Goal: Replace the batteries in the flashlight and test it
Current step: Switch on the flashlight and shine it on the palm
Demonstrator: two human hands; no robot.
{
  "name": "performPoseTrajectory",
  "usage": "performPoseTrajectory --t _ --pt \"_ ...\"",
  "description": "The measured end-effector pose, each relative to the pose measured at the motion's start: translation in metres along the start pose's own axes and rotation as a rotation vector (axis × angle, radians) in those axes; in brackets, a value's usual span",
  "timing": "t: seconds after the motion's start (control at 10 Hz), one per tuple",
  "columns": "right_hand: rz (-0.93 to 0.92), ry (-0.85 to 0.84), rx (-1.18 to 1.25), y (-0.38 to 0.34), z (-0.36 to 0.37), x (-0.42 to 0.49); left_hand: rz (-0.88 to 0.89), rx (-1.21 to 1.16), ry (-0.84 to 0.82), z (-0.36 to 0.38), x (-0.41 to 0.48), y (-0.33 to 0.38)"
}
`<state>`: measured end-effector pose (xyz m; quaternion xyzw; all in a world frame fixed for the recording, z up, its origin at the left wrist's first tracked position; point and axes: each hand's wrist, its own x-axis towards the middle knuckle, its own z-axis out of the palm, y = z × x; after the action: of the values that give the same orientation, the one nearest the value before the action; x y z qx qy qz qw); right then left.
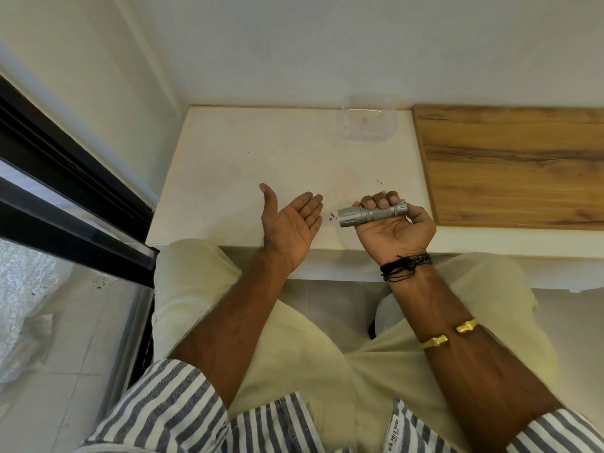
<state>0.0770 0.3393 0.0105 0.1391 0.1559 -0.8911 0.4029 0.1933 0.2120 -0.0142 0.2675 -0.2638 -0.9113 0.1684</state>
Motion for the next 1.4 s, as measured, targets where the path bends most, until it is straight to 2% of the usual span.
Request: performPoseTrajectory --t 0.4,0.5,0.6,0.7,0.8,0.9,1.0,1.2,1.3,1.4 --pt "0.043 -0.065 0.017 -0.002 -0.002 -0.001 -0.041 -0.063 -0.010 0.004 0.000 0.004" --pt "0.040 -0.076 -0.067 -0.004 -0.002 0.002 -0.029 -0.064 -0.008 0.003 -0.001 0.004" --pt "-0.006 -0.024 -0.348 -0.005 -0.001 0.006 0.010 -0.050 0.053 0.004 0.000 0.004" --pt "-0.243 0.013 -0.834 -0.007 0.001 0.007 0.089 -0.031 0.148 0.000 0.001 0.006" --pt "-0.601 0.013 -1.358 -0.005 0.001 0.004 0.140 0.010 0.211 -0.004 0.002 0.009" --pt "-0.849 -0.050 -1.333 -0.003 0.005 -0.001 0.159 0.032 0.233 -0.003 0.003 0.008" --pt "-0.908 -0.143 -1.196 0.000 0.011 -0.004 0.167 0.044 0.238 -0.001 0.001 0.007" --pt "-0.871 -0.165 -1.091 0.000 0.023 -0.010 0.193 0.052 0.251 0.000 0.003 0.010" --pt "-0.833 -0.054 -1.144 -0.001 0.020 -0.007 0.197 0.049 0.262 -0.004 0.004 0.009" --pt "-0.818 0.132 -1.297 -0.001 0.012 -0.004 0.200 0.017 0.274 -0.006 0.002 0.009"
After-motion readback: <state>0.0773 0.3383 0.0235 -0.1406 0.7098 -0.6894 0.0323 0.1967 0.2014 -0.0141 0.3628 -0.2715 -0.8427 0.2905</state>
